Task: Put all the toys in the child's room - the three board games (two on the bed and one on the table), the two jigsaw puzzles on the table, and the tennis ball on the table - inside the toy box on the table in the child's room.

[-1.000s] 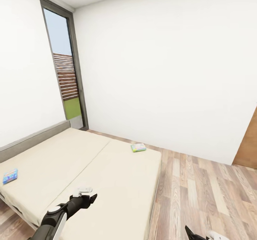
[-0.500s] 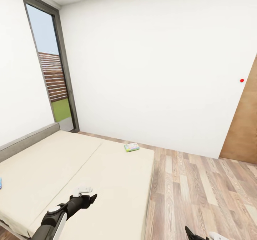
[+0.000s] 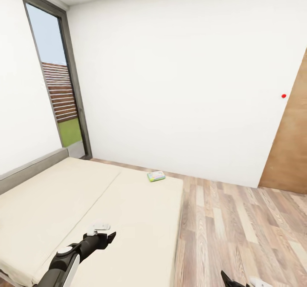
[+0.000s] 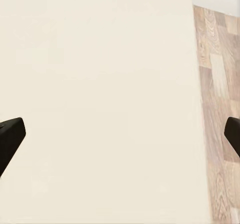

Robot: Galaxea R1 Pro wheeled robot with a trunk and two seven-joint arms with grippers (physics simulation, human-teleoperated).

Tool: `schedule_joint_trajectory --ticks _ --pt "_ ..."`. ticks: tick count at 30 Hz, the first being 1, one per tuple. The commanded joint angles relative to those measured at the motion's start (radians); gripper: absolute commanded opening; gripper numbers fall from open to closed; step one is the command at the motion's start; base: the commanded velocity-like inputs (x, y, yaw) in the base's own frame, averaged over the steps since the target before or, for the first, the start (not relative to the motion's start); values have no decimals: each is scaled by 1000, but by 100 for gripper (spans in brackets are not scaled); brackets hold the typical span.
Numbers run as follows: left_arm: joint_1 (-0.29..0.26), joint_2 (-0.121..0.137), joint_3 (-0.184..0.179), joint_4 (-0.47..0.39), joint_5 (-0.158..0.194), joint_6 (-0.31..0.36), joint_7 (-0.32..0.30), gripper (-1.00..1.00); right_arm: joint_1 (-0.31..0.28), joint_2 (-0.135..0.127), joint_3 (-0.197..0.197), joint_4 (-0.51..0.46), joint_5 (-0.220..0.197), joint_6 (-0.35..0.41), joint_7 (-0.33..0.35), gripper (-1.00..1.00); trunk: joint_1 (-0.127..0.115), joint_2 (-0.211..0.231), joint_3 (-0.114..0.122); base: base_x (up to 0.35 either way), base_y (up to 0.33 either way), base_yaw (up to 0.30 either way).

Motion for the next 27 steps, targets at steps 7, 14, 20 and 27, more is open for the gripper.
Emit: schedule_joint_trajectory --ticks 7,14,20,27 --pt "-1 0 2 -1 0 6 -5 100 -4 1 -3 3 -8 7 4 100 0 -2 2 0 246 -226" --pt "-1 0 2 -1 0 6 -5 100 -6 1 -3 3 -8 8 4 100 0 -2 7 0 168 -250" --pt "-1 0 2 -1 0 6 -5 100 -6 1 -3 3 -8 8 4 100 0 -2 12 0 61 -253" --pt "-1 0 2 -1 0 6 -6 100 -6 1 -3 3 -8 7 4 100 0 -2 17 0 101 -253"
